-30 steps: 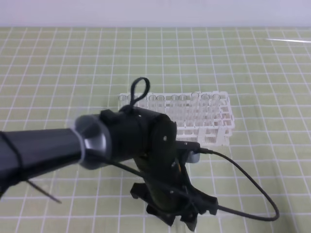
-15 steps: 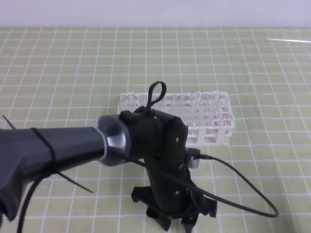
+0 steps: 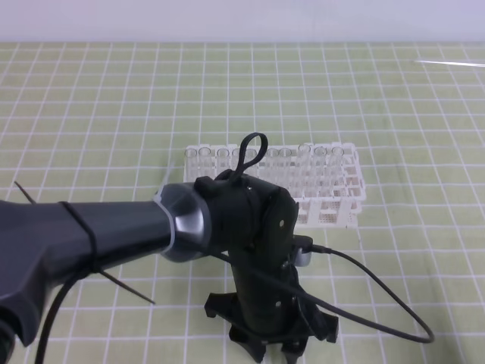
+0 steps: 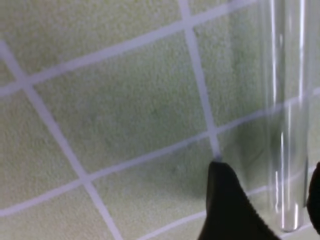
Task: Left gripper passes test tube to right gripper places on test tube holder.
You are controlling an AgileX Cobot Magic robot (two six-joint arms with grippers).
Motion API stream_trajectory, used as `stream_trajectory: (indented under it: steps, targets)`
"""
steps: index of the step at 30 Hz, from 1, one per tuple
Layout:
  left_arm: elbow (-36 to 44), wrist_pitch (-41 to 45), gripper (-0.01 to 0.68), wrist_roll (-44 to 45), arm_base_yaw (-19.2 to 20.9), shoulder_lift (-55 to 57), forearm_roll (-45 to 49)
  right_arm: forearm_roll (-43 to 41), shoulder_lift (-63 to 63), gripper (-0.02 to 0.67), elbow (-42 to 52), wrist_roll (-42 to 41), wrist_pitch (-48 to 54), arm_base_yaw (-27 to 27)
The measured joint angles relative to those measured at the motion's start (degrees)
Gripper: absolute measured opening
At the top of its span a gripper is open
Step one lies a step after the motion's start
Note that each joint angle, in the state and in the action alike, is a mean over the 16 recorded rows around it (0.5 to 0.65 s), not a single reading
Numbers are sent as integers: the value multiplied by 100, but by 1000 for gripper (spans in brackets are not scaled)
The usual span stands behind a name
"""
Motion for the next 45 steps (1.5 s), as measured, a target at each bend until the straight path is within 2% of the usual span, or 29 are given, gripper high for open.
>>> stream_trajectory:
  steps: [20,29,37,45]
  targets:
    - [-11,-31,13,-137,-53,-17,384,0,0,-2,0,0,0,0]
    - [48,-444,9,-116,-135,-606,809,0,0,-2,0,0,0,0]
    - [834,-1673,8,-105,-354,-1775,1471,0,0,-2,0,0,0,0]
    - [2617,-3776,8,14,-503,-3010,2073,0,0,-2,0,0,0,0]
